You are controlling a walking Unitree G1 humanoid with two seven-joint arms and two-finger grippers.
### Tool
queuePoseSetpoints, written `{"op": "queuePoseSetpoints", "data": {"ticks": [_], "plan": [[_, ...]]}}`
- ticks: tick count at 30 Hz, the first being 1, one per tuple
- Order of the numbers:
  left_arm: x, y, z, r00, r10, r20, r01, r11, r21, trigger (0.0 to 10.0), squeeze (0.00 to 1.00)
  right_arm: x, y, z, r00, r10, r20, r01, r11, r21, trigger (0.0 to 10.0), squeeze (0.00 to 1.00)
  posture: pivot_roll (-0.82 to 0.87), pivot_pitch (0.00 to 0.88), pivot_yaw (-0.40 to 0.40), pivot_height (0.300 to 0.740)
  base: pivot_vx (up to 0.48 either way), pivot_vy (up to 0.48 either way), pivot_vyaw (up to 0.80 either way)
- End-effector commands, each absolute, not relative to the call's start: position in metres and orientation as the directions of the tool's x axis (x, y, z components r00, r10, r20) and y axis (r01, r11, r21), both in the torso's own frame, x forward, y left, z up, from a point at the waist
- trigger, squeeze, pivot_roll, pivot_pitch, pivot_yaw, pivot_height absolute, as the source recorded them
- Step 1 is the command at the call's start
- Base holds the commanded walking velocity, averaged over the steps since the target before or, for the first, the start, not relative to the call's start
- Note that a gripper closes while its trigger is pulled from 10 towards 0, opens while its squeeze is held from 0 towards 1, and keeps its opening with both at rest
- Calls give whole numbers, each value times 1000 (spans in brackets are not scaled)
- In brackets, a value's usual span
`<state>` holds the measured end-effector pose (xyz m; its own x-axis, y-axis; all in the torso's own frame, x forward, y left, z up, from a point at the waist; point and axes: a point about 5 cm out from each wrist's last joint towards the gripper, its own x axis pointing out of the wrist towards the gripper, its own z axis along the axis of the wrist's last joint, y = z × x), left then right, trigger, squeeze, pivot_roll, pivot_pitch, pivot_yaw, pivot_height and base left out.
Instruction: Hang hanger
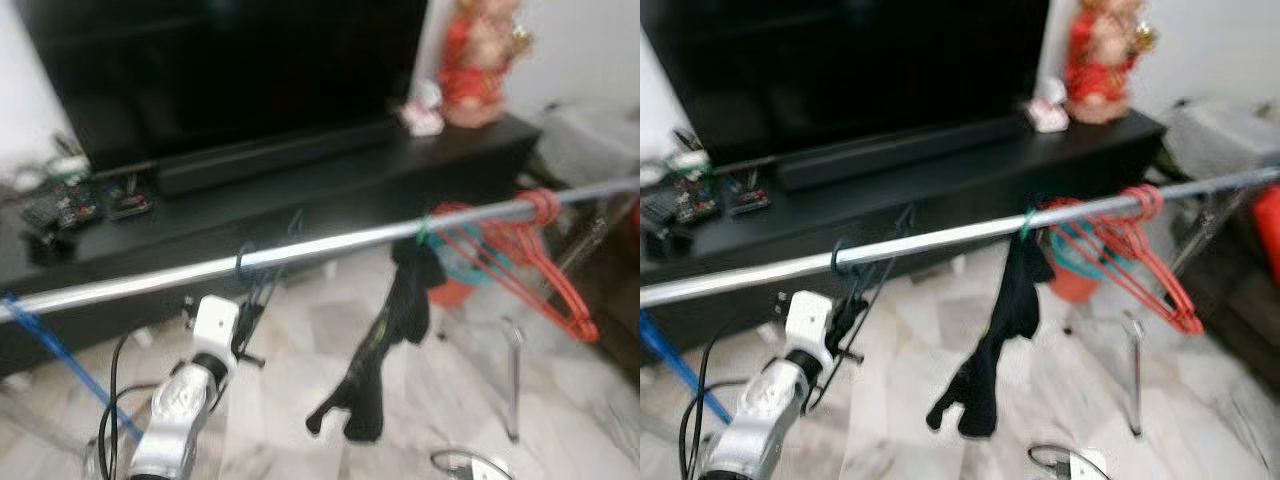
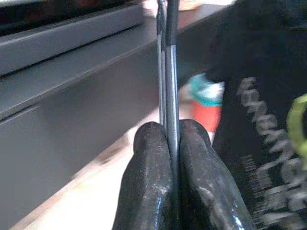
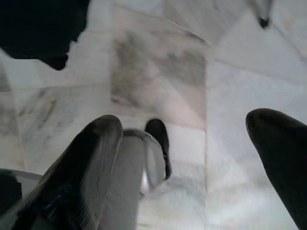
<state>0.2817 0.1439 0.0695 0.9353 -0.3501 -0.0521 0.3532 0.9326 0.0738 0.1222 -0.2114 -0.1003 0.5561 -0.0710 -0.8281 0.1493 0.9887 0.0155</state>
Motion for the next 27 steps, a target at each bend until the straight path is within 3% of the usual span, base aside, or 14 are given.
{"op": "queuePoseSetpoints", "data": {"ticks": [1, 6, 17, 27], "plan": [[282, 142, 73, 930, -365, -40, 367, 928, 70, 10000, 0, 124, -213, -100, 557, -71, -828, 144, 989, 13, 10000, 0, 40, 0, 0, 740, 0, 0, -619], [281, 141, 75, 927, -373, -35, 375, 924, 71, 10000, 0, 124, -213, -100, 559, -69, -826, 143, 990, 14, 10000, 0, 39, 0, 2, 740, 0, 0, -579], [285, 134, 75, 934, -349, -72, 353, 934, 54, 10000, 0, 123, -213, -100, 564, -71, -823, 148, 989, 16, 10000, 0, 39, 0, 2, 740, 0, 0, 0], [288, 131, 66, 922, -337, -193, 356, 932, 72, 10000, 0, 123, -212, -100, 563, -66, -824, 143, 990, 19, 10000, 0, 42, 0, 1, 740, 0, 0, 0]]}}
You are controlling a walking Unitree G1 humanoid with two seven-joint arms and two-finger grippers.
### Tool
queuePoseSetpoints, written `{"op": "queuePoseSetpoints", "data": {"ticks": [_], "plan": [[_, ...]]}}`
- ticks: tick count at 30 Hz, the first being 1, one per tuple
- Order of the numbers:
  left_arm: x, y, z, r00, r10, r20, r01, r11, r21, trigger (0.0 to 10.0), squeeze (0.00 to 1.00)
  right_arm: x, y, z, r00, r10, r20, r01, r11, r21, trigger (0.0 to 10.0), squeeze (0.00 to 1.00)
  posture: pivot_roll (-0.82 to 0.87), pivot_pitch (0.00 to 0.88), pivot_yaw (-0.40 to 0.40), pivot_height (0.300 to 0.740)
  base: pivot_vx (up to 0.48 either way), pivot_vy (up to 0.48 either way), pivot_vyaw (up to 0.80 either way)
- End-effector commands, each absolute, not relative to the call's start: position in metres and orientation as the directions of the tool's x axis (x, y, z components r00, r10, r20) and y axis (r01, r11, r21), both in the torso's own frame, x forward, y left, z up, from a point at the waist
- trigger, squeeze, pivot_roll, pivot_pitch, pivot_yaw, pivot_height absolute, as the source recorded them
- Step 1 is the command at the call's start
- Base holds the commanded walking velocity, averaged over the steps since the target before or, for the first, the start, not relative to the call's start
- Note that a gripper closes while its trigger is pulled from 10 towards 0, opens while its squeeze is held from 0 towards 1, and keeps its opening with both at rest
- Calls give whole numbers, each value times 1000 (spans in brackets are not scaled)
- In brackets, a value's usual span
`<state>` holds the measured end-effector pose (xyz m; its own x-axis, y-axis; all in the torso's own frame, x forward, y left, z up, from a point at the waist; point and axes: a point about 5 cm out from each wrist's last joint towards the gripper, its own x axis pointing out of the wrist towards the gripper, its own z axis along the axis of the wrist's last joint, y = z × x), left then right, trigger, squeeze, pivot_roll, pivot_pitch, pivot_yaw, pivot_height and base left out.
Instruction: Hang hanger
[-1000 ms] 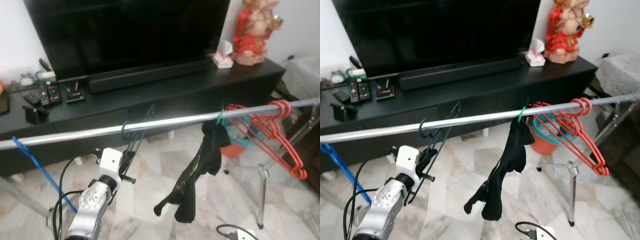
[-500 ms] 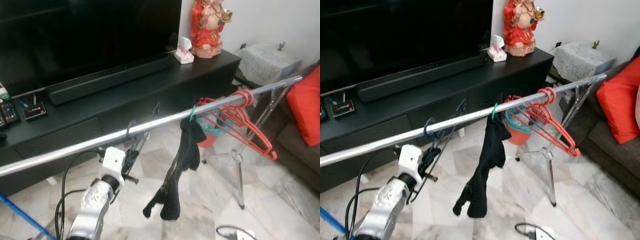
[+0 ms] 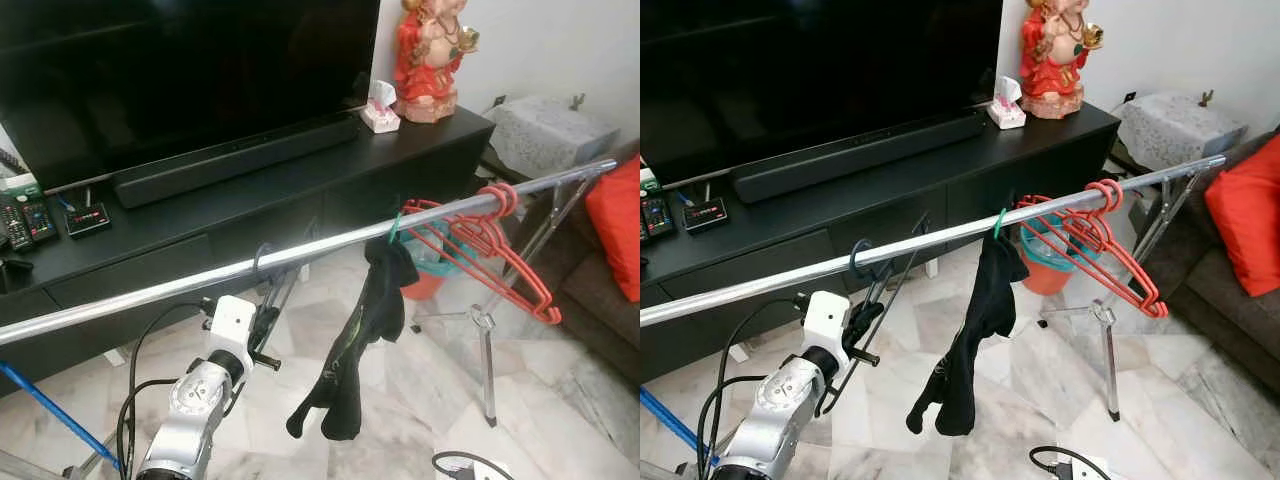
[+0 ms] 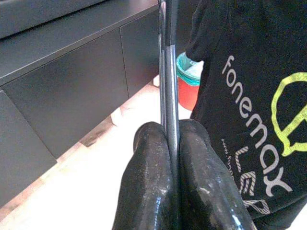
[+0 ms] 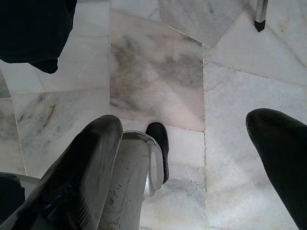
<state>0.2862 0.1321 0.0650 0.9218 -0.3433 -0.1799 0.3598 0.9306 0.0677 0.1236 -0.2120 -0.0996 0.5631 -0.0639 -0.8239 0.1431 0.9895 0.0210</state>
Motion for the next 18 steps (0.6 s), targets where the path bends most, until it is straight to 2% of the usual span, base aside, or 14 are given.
{"op": "queuePoseSetpoints", "data": {"ticks": [1, 18], "plan": [[288, 131, 67, 923, -334, -191, 352, 933, 73, 10000, 0, 123, -212, -100, 563, -66, -824, 143, 990, 19, 10000, 0, 42, 0, 1, 740, 0, 0, 0], [296, 134, 68, 956, -210, -206, 233, 968, 94, 10000, 0, 123, -212, -100, 562, -64, -825, 142, 990, 20, 10000, 0, 38, 0, 2, 740, 0, 0, 0]]}}
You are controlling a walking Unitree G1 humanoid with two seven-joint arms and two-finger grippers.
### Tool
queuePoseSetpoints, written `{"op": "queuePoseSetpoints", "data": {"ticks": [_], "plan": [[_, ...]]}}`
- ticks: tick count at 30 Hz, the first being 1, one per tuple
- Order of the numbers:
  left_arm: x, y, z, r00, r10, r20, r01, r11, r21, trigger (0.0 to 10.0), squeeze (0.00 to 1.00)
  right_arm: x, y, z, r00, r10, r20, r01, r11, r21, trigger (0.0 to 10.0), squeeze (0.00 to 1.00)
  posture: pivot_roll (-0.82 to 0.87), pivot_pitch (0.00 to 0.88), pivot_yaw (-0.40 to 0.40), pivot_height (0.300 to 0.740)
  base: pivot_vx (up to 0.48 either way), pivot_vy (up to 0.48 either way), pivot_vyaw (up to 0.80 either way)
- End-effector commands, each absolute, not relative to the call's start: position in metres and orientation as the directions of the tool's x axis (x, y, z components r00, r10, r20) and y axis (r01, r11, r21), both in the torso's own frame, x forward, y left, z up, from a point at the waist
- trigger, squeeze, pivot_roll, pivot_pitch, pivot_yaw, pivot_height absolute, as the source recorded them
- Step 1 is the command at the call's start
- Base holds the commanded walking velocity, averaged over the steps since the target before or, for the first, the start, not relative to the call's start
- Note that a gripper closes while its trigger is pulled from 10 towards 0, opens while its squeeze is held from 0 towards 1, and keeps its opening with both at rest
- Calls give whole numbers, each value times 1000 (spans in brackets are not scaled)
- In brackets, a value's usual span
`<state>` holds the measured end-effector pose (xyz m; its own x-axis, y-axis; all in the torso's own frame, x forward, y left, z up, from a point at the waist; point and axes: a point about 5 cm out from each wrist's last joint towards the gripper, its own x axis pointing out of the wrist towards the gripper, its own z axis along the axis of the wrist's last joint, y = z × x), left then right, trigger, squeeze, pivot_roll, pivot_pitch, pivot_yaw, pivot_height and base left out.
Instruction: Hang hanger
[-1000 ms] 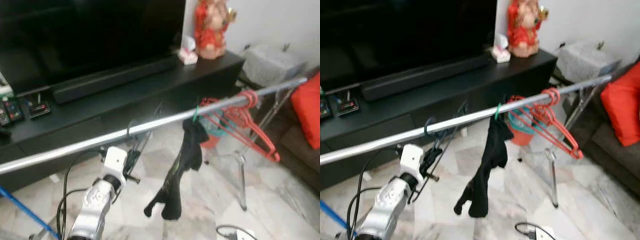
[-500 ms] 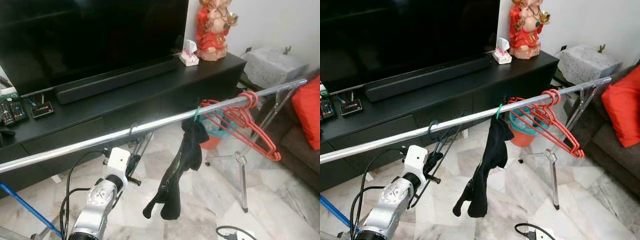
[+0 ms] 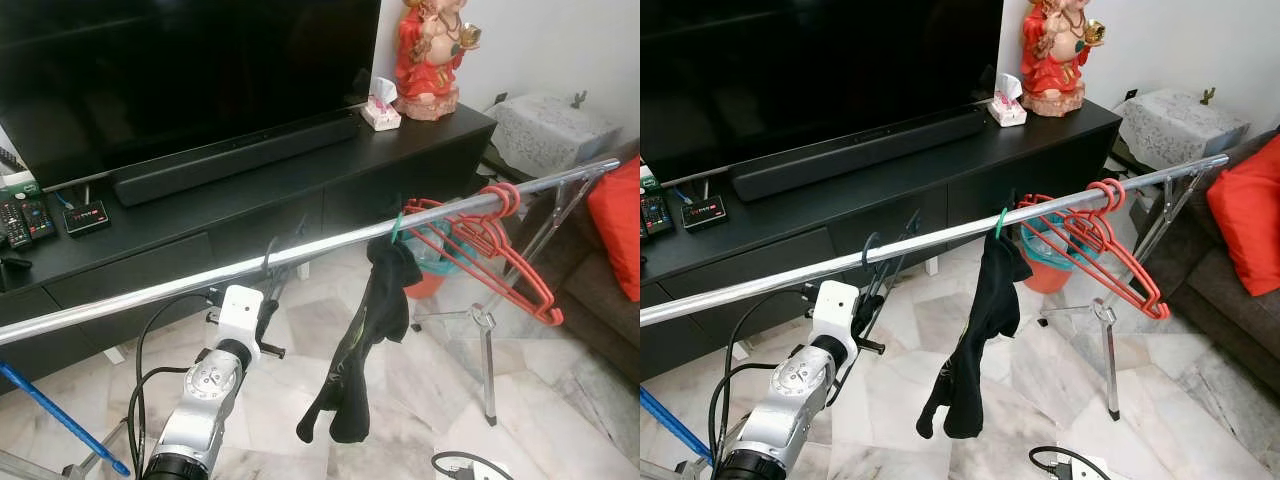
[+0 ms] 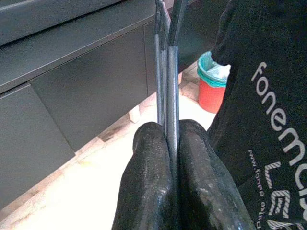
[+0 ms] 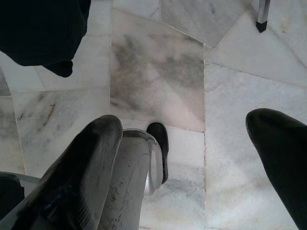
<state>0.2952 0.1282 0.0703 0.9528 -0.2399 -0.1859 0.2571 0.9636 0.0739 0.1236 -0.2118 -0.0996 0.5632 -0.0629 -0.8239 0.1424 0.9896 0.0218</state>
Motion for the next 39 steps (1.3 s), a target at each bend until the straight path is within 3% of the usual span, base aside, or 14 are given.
{"op": "queuePoseSetpoints", "data": {"ticks": [1, 8, 9, 10, 14, 16, 17, 18, 26, 39], "plan": [[294, 136, 65, 953, -201, -225, 230, 967, 111, 10000, 0, 122, -212, -100, 561, -63, -825, 141, 990, 20, 10000, 0, 39, 0, 2, 740, 0, 0, 0], [291, 142, 57, 945, -190, -265, 231, 964, 132, 10000, 0, 122, -212, -100, 561, -62, -826, 138, 990, 20, 10000, 0, 37, 0, 4, 740, 0, 0, 0], [291, 144, 57, 947, -184, -264, 226, 964, 137, 10000, 302, 122, -212, -100, 561, -62, -826, 138, 990, 19, 10000, 0, 39, 0, 4, 740, 0, 0, 0], [291, 145, 56, 947, -178, -266, 221, 965, 141, 10000, 435, 122, -212, -100, 560, -62, -826, 137, 990, 18, 10000, 0, 38, 0, 4, 740, 0, 0, 0], [291, 148, 55, 951, -163, -262, 206, 967, 147, 10000, 439, 122, -212, -100, 560, -61, -826, 128, 992, 14, 10000, 0, 35, 0, 4, 740, 0, 0, 0], [291, 149, 56, 953, -160, -256, 201, 969, 144, 10000, 608, 122, -212, -100, 560, -61, -826, 129, 992, 14, 10000, 0, 37, 0, 3, 740, 0, 0, 0], [291, 149, 56, 953, -160, -256, 201, 969, 144, 10000, 608, 122, -212, -100, 560, -61, -826, 129, 992, 14, 10000, 0, 37, 0, 3, 740, 0, 0, 0], [291, 149, 58, 956, -164, -244, 201, 970, 137, 10000, 925, 122, -212, -100, 560, -61, -826, 129, 992, 14, 10000, 0, 39, 0, 2, 740, 0, 0, 0], [291, 145, 70, 968, -197, -154, 213, 973, 91, 10000, 1000, 123, -213, -100, 561, -59, -826, 125, 992, 14, 10000, 0, 39, 0, 3, 740, 0, 0, 0], [287, 144, 82, 965, -251, -71, 253, 967, 19, 10000, 1000, 122, -212, -100, 561, -56, -826, 124, 992, 17, 10000, 0, 37, 0, 5, 740, 0, 0, 0]]}}
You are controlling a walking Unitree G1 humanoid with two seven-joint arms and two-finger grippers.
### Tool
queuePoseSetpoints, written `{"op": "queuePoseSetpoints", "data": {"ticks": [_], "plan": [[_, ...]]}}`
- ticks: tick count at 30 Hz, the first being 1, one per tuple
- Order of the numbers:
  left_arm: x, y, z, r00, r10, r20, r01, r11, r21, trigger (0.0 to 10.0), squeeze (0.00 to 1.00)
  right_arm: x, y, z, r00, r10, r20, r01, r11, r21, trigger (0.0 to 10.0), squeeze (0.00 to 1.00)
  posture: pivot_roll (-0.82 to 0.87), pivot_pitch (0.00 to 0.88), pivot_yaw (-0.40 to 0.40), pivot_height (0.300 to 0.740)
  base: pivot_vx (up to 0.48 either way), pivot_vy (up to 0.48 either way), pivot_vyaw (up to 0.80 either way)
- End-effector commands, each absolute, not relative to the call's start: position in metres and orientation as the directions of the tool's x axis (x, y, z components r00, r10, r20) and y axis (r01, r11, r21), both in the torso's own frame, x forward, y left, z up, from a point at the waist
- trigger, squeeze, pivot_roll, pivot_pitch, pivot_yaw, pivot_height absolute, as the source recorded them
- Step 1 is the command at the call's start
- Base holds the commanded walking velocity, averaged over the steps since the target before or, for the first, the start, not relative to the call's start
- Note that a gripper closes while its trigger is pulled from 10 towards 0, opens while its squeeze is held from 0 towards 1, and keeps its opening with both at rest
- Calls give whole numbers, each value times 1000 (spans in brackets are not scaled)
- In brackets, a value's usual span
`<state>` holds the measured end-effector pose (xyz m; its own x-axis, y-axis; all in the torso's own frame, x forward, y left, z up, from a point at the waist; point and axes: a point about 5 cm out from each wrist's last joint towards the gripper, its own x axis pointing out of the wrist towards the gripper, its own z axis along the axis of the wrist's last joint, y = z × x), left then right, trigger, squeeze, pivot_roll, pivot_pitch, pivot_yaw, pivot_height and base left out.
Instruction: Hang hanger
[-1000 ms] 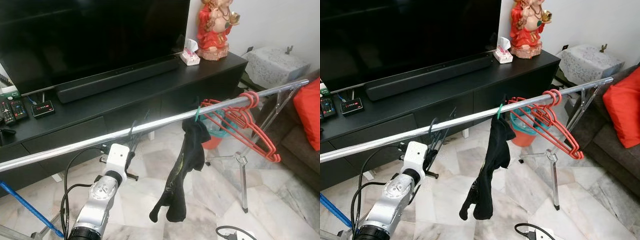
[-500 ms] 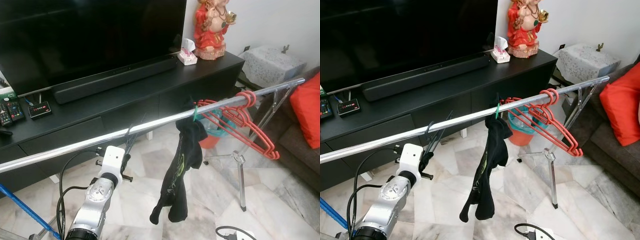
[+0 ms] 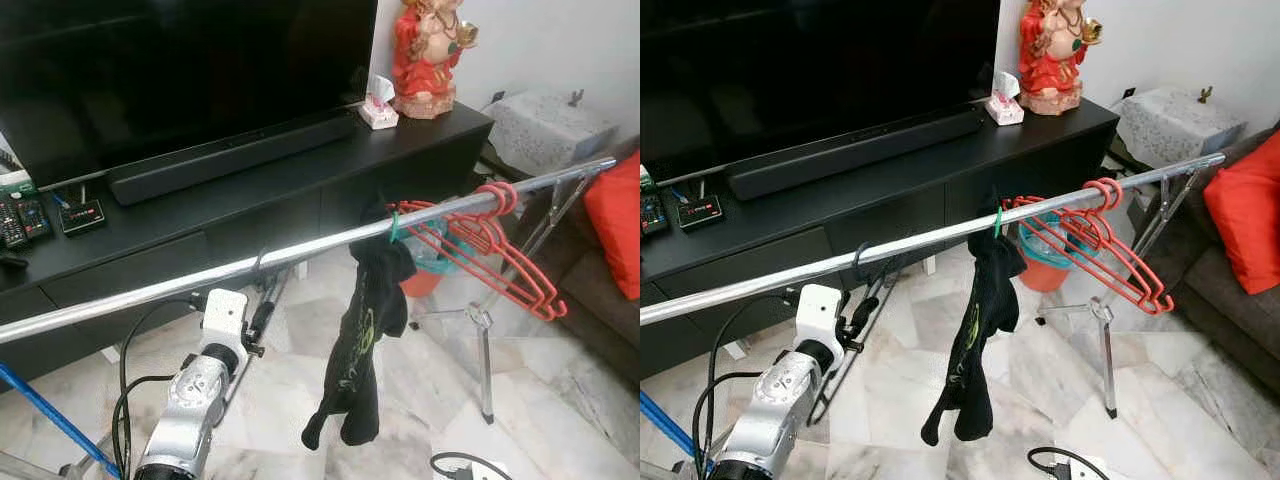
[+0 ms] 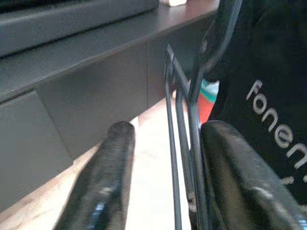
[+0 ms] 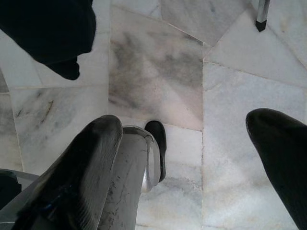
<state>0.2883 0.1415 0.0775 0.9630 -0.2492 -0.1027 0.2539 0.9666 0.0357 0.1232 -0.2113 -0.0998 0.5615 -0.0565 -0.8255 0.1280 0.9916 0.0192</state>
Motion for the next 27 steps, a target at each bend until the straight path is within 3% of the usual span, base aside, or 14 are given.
{"op": "queuePoseSetpoints", "data": {"ticks": [1, 12, 20, 21, 25, 27], "plan": [[287, 144, 83, 965, -253, -68, 255, 967, 16, 10000, 1000, 122, -212, -100, 561, -56, -826, 124, 992, 17, 10000, 0, 37, 0, 5, 740, 0, 0, 0], [270, 154, 89, 949, -312, -33, 312, 950, -17, 10000, 1000, 121, -212, -100, 560, -54, -827, 121, 993, 17, 10000, 0, 37, 0, 9, 740, 0, 0, 0], [257, 181, 82, 968, -241, -64, 239, 970, -36, 10000, 1000, 119, -212, -101, 560, -53, -827, 122, 992, 19, 10000, 0, 42, 0, 6, 740, 0, 0, 0], [252, 191, 71, 973, -206, -105, 205, 979, -20, 10000, 0, 119, -212, -101, 559, -50, -828, 119, 993, 20, 10000, 0, 41, 0, 7, 740, 0, 0, 0], [246, 207, 56, 978, -138, -159, 136, 990, -23, 10000, 0, 118, -212, -101, 558, -49, -829, 118, 993, 20, 10000, 0, 37, 0, 7, 740, 0, 0, 0], [239, 227, 39, 976, -11, -218, 1, 999, -46, 10000, 0, 117, -212, -101, 557, -51, -829, 120, 993, 19, 10000, 0, 33, 0, 7, 740, 0, 0, 0]]}}
